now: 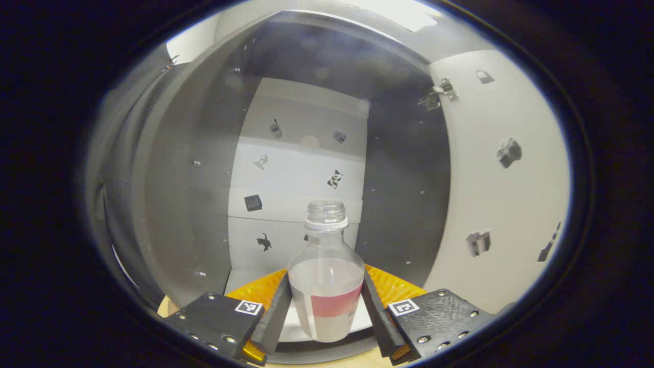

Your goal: Open the cabinet door with the right hand, grasp the bottle in the cabinet with the left hand and place it on the coaster, then close the cabinet door with the right hand.

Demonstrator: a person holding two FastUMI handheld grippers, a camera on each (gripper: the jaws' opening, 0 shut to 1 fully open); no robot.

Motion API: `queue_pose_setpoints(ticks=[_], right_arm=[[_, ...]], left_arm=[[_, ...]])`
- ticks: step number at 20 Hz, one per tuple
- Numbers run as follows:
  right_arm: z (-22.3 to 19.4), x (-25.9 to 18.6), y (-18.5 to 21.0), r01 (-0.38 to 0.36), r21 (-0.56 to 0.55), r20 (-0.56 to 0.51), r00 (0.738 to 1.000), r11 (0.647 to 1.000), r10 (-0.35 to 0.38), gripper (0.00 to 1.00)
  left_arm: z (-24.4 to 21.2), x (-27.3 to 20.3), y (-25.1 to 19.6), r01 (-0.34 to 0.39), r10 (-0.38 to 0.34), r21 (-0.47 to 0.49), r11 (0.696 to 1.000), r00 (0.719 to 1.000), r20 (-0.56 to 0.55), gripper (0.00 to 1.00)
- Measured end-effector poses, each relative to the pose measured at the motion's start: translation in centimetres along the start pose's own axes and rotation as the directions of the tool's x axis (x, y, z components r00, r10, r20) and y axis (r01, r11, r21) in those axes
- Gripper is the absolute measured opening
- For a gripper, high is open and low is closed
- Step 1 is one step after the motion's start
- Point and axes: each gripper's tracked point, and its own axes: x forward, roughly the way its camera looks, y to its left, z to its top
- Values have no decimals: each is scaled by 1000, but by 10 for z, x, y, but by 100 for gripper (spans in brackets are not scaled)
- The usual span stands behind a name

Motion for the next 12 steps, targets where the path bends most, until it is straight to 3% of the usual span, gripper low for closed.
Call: queue_pose_setpoints(ticks=[4, 8, 12], right_arm=[[-1, -7, 9, -19, 14, 4, 1000, 1000, 19, 98], [-5, -10, 23, -46, 3, 9, 999, 999, 46, 98], [-8, -17, 38, -70, -8, 35, 997, 998, 70, 98]], left_arm=[[9, -65, 7, -16, 16, 33, 999, 1000, 15, 73], [7, -129, 36, -107, 104, 72, 992, 994, 46, 74], [-30, -183, 69, -198, 194, 104, 975, 980, 45, 74]])
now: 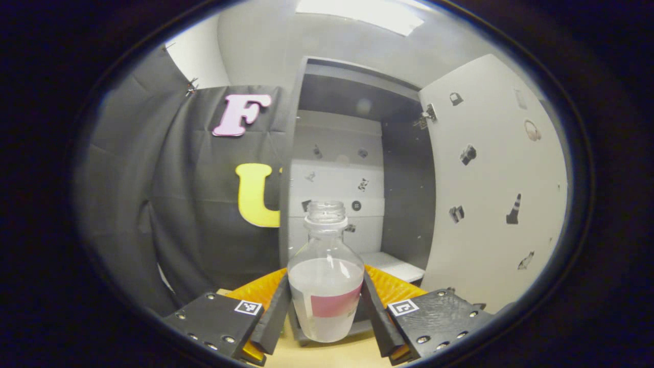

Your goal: Open the cabinet door with the right hand, grasp the bottle in the cabinet with the left hand and place it on the coaster, then close the cabinet door with the right hand.

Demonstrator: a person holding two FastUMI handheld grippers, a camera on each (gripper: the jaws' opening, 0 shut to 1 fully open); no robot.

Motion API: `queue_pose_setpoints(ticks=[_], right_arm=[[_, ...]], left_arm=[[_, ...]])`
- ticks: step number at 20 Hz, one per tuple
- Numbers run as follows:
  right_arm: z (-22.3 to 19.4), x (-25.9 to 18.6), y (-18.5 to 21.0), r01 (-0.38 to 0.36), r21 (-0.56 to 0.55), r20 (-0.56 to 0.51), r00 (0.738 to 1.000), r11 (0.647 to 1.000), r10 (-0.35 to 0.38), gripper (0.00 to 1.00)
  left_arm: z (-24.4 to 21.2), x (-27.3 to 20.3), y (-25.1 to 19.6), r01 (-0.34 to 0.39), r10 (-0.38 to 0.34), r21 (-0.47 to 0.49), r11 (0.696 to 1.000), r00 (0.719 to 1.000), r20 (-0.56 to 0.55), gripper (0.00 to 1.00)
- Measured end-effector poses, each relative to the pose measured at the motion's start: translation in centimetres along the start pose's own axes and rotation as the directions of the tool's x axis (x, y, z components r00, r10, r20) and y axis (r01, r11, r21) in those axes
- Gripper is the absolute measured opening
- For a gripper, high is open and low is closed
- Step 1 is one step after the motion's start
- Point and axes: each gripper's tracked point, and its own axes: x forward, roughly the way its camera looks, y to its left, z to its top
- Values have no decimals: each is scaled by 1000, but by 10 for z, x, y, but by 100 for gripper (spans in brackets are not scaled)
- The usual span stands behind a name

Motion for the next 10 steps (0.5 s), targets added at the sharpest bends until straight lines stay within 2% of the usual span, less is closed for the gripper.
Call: queue_pose_setpoints(ticks=[1, 2, 3, 4, 5, 6, 8, 10], right_arm=[[-1, -1, 0, 7, -12, 6, 1000, 1000, -7, 98], [-4, -3, -1, 14, -19, 8, 1000, 1000, -14, 92], [-7, -4, -2, 21, -19, 8, 1000, 1000, -21, 92], [-10, -4, -2, 26, -14, 7, 1000, 1000, -26, 93], [-13, -5, -2, 31, -3, 4, 1000, 1000, -31, 92], [-17, -6, 0, 27, 10, 0, 1000, 1000, -27, 92], [-17, -10, 12, -24, 40, 15, 1000, 999, 23, 93], [-14, -14, 12, -33, 42, 59, 998, 999, 31, 93]], left_arm=[[-17, -12, 7, -18, 18, 3, 1000, 1000, -19, 74], [-37, -23, 15, -38, 38, 3, 999, 998, -42, 72], [-54, -34, 21, -53, 53, 3, 999, 997, -56, 72], [-73, -43, 25, -65, 65, 3, 998, 995, -73, 77], [-93, -53, 28, -77, 76, 1, 997, 993, -90, 75], [-112, -63, 30, -88, 86, -11, 996, 991, -106, 72], [-143, -84, 30, -108, 101, -62, 992, 989, -112, 74], [-175, -101, 26, -115, 108, -43, 992, 985, -132, 75]])
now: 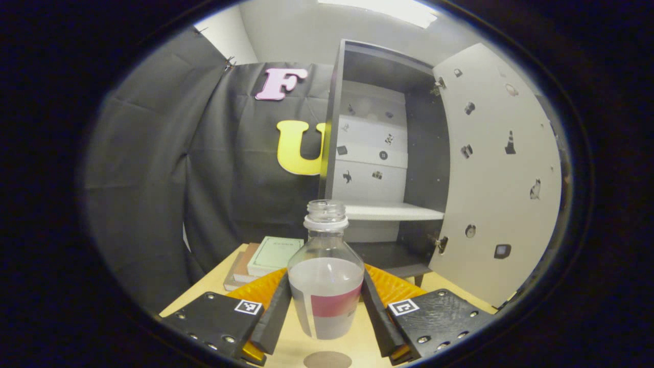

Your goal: Open the cabinet door with the right hand, grasp the bottle in the cabinet with the left hand and place it on the coaster, then close the cabinet door with the right hand.

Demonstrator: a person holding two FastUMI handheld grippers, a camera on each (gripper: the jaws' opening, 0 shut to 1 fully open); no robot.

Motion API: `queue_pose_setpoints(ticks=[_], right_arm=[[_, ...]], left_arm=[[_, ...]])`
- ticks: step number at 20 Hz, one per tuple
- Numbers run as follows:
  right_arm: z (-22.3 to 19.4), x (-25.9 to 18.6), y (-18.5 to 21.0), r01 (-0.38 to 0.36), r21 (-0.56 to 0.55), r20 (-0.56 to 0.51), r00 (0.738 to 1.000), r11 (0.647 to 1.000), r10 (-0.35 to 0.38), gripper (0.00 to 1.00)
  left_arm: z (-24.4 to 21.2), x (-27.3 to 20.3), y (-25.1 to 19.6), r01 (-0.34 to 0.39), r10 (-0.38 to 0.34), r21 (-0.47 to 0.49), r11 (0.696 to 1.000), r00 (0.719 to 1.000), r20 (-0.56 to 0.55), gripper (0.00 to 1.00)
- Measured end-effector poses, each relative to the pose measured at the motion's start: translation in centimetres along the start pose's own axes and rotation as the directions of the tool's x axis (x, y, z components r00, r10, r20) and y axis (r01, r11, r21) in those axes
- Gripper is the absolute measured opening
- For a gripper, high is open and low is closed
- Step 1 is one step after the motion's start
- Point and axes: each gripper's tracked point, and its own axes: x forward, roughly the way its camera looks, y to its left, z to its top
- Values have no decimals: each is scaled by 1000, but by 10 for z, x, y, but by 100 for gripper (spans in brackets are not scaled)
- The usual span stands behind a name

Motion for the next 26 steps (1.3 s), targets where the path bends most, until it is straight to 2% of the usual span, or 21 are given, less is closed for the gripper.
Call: queue_pose_setpoints(ticks=[1, 2, 5, 7, 13, 19, 20, 21, 23, 24, 25, 26], right_arm=[[0, -2, 0, 4, -11, 24, 1000, 1000, -4, 92], [1, -3, -2, 14, -30, 40, 999, 999, -13, 98], [0, -5, -1, 32, -89, 72, 997, 996, -26, 98], [-1, -7, -3, 44, -86, 101, 994, 995, -35, 98], [-17, -11, -10, 89, -34, 38, 995, 995, -87, 98], [-23, -11, -14, 112, -2, -2, 994, 994, -112, 98], [-23, -12, -15, 113, 7, 1, 994, 994, -113, 98], [-25, -11, -15, 115, 15, -1, 993, 993, -115, 93], [-31, -11, -14, 113, 30, -11, 994, 993, -112, 92], [-34, -12, -15, 112, 34, -17, 994, 993, -112, 98], [-38, -11, -16, 113, 37, -24, 993, 993, -112, 98], [-42, -13, -17, 115, 39, -33, 993, 993, -113, 92]], left_arm=[[-14, -2, -1, 0, 1, 26, 1000, 1000, -8, 72], [-30, -4, -3, 2, -1, 42, 999, 1000, -27, 72], [-75, -11, -12, 11, -8, 52, 999, 998, -58, 75], [-100, -14, -15, 3, 0, 40, 999, 997, -71, 76], [-160, -9, -17, -36, 42, 61, 998, 994, -102, 75], [-179, -10, -26, -16, 23, 62, 998, 993, -113, 72], [-180, -12, -27, -13, 21, 68, 998, 993, -117, 77], [-181, -14, -29, -4, 14, 78, 997, 992, -123, 73], [-184, -15, -30, 12, 1, 95, 995, 991, -136, 76], [-183, -13, -29, 20, -6, 98, 995, 990, -142, 75], [-183, -12, -30, 25, -11, 96, 995, 989, -148, 76], [-182, -12, -29, 25, -11, 89, 996, 987, -157, 76]])
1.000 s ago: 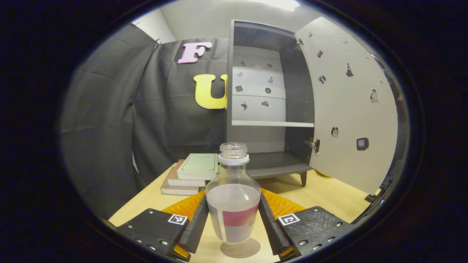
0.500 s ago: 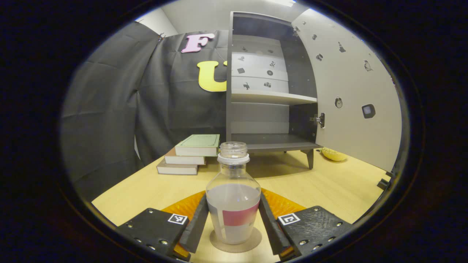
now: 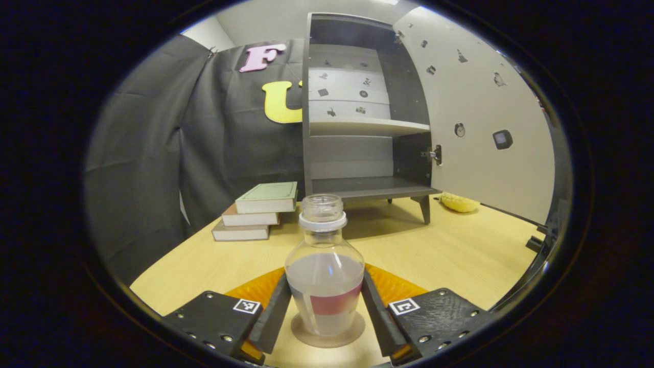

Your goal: Open the cabinet door with the right hand, grasp the bottle in the cabinet with the left hand and place it on the coaster, then close the cabinet door with the right hand.

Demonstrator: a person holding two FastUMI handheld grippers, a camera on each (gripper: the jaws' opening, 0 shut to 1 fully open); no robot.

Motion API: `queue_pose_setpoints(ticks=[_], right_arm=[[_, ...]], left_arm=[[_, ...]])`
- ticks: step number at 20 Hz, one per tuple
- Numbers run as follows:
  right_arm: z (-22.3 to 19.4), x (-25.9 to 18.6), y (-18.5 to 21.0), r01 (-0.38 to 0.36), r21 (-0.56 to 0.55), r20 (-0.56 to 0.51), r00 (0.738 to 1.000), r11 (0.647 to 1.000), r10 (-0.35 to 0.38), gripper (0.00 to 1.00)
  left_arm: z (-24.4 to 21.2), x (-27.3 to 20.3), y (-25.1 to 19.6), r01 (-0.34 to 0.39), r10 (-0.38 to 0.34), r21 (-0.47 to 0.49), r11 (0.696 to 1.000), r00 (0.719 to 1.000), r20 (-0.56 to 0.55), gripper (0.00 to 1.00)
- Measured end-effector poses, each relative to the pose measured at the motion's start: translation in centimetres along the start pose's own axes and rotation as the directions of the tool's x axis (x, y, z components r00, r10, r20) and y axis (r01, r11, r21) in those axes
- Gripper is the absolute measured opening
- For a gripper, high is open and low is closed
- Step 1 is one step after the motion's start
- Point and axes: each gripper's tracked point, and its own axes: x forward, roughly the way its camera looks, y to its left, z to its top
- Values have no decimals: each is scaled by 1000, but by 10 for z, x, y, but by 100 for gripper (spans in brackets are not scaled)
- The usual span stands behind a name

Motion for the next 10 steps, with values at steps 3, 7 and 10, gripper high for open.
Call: queue_pose_setpoints(ticks=[3, 7, 10], right_arm=[[-11, -5, -4, 7, 5, -21, 1000, 1000, -7, 98], [-16, -8, -10, 10, 0, -34, 999, 1000, -10, 98], [-12, -4, -18, 9, 12, -18, 1000, 1000, -9, 98]], left_arm=[[6, -1, 2, 6, -6, -25, 1000, 1000, -9, 86], [35, -10, 7, 14, -13, -49, 999, 1000, 9, 83], [69, -24, 8, 23, -21, -77, 997, 999, 29, 89]])
